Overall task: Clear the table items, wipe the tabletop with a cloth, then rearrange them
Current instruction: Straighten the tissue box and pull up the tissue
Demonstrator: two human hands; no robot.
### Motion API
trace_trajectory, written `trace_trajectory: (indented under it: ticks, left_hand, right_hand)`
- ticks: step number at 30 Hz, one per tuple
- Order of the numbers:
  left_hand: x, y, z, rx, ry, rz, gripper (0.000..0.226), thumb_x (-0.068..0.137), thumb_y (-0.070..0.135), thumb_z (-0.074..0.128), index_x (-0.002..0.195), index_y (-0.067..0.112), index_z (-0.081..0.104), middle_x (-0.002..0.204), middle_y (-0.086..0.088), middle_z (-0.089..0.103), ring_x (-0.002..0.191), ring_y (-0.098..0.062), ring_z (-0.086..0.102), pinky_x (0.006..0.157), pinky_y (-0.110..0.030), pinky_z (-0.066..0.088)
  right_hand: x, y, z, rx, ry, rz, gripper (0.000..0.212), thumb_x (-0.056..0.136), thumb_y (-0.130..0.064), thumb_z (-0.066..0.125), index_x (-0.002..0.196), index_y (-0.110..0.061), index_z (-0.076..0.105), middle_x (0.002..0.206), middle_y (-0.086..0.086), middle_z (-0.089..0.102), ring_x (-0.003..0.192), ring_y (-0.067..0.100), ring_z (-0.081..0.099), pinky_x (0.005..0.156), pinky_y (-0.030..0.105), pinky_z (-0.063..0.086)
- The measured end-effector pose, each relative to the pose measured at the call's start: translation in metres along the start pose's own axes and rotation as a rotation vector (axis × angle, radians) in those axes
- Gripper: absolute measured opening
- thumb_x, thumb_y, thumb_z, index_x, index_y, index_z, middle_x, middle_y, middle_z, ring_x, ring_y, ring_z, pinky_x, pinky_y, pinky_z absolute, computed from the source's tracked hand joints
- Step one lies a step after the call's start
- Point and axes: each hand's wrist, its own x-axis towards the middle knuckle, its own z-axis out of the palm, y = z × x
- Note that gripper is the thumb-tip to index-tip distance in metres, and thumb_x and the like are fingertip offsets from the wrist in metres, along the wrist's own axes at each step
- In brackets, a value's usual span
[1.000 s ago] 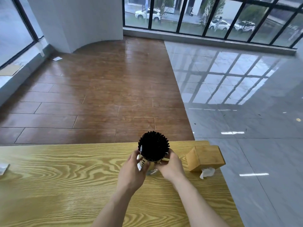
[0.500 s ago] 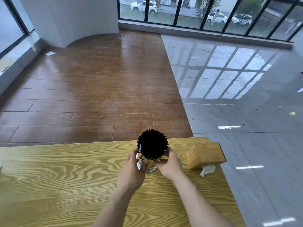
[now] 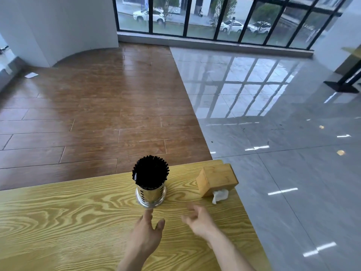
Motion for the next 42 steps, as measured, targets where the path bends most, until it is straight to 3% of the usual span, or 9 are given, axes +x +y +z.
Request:
trace_trajectory:
  ticks: [7, 10, 14, 18, 22, 29, 35, 37, 42]
  left_hand:
    - [-0.011, 0.061, 0.052, -0.035, -0.060, 0.002, 0.031, 0.093, 0.041, 0.062, 0.121, 0.030, 0.066, 0.099, 0.016, 0.070, 0.101, -0.011, 0.068, 0.090, -0.031, 0.052]
    - [-0.006, 0.091, 0.070, -0.063, -0.041, 0.020, 0.034, 0.092, 0.042, 0.064, 0.123, 0.029, 0.066, 0.108, 0.013, 0.070, 0.105, -0.011, 0.068, 0.093, -0.031, 0.052]
    - [0.009, 0.124, 0.090, -0.151, -0.037, 0.004, 0.051, 0.092, 0.043, 0.065, 0.139, 0.028, 0.051, 0.130, 0.004, 0.063, 0.117, -0.016, 0.063, 0.090, -0.033, 0.051]
    - [0.029, 0.143, 0.106, -0.229, -0.007, -0.026, 0.073, 0.089, 0.045, 0.069, 0.152, 0.029, 0.037, 0.149, 0.000, 0.053, 0.136, -0.020, 0.050, 0.107, -0.042, 0.047]
    - [0.045, 0.154, 0.117, -0.310, -0.019, -0.039, 0.087, 0.088, 0.041, 0.072, 0.158, 0.031, 0.022, 0.161, 0.005, 0.038, 0.146, -0.020, 0.040, 0.112, -0.041, 0.041]
    - [0.053, 0.164, 0.131, -0.432, -0.030, -0.056, 0.052, 0.100, 0.024, 0.059, 0.148, 0.029, 0.039, 0.137, 0.004, 0.061, 0.127, -0.013, 0.057, 0.090, -0.022, 0.046]
    - [0.049, 0.187, 0.117, -0.433, 0.216, -0.064, 0.028, 0.099, 0.038, 0.057, 0.125, 0.028, 0.058, 0.113, 0.005, 0.070, 0.095, -0.010, 0.066, 0.077, -0.033, 0.050]
    - [0.050, 0.191, 0.112, -0.441, 0.259, -0.048, 0.024, 0.100, 0.035, 0.056, 0.122, 0.027, 0.061, 0.111, 0.006, 0.071, 0.097, -0.012, 0.066, 0.081, -0.034, 0.050]
    - [0.051, 0.188, 0.113, -0.481, 0.214, -0.070, 0.032, 0.102, 0.025, 0.053, 0.133, 0.026, 0.061, 0.118, 0.004, 0.070, 0.107, -0.014, 0.066, 0.086, -0.034, 0.051]
  right_hand:
    - [0.010, 0.066, -0.080, -0.146, -0.027, 0.084, 0.033, 0.093, -0.039, 0.068, 0.122, -0.027, 0.060, 0.090, -0.015, 0.061, 0.097, 0.012, 0.064, 0.093, 0.028, 0.051]
    - [0.024, 0.082, -0.119, -0.188, 0.018, 0.057, 0.035, 0.092, -0.041, 0.067, 0.123, -0.024, 0.063, 0.096, -0.010, 0.065, 0.095, 0.012, 0.064, 0.088, 0.029, 0.053]
    - [0.045, 0.084, -0.159, -0.133, 0.144, 0.008, 0.031, 0.092, -0.040, 0.066, 0.117, -0.023, 0.065, 0.115, -0.001, 0.071, 0.108, 0.019, 0.066, 0.098, 0.036, 0.054]
    - [0.065, 0.075, -0.178, -0.025, 0.199, -0.049, 0.049, 0.090, -0.034, 0.072, 0.135, -0.025, 0.057, 0.128, -0.001, 0.068, 0.118, 0.021, 0.063, 0.102, 0.038, 0.052]
    - [0.080, 0.068, -0.180, 0.060, 0.143, -0.121, 0.068, 0.086, -0.025, 0.079, 0.146, -0.032, 0.047, 0.134, -0.008, 0.064, 0.128, 0.018, 0.059, 0.106, 0.035, 0.048]
    - [0.097, 0.069, -0.176, 0.127, 0.133, -0.183, 0.057, 0.085, -0.026, 0.080, 0.136, -0.036, 0.055, 0.124, -0.011, 0.069, 0.120, 0.011, 0.063, 0.105, 0.040, 0.053]
    - [0.095, 0.052, -0.187, 0.112, 0.297, -0.257, 0.038, 0.086, -0.041, 0.076, 0.119, -0.028, 0.063, 0.106, -0.011, 0.072, 0.100, 0.008, 0.069, 0.077, 0.019, 0.053]
    - [0.093, 0.044, -0.189, 0.132, 0.333, -0.273, 0.030, 0.089, -0.040, 0.073, 0.115, -0.028, 0.064, 0.100, -0.013, 0.071, 0.093, 0.004, 0.067, 0.072, 0.013, 0.049]
    - [0.093, 0.038, -0.185, 0.126, 0.360, -0.294, 0.027, 0.097, -0.026, 0.065, 0.124, -0.024, 0.071, 0.113, -0.008, 0.075, 0.105, 0.010, 0.068, 0.093, 0.030, 0.056]
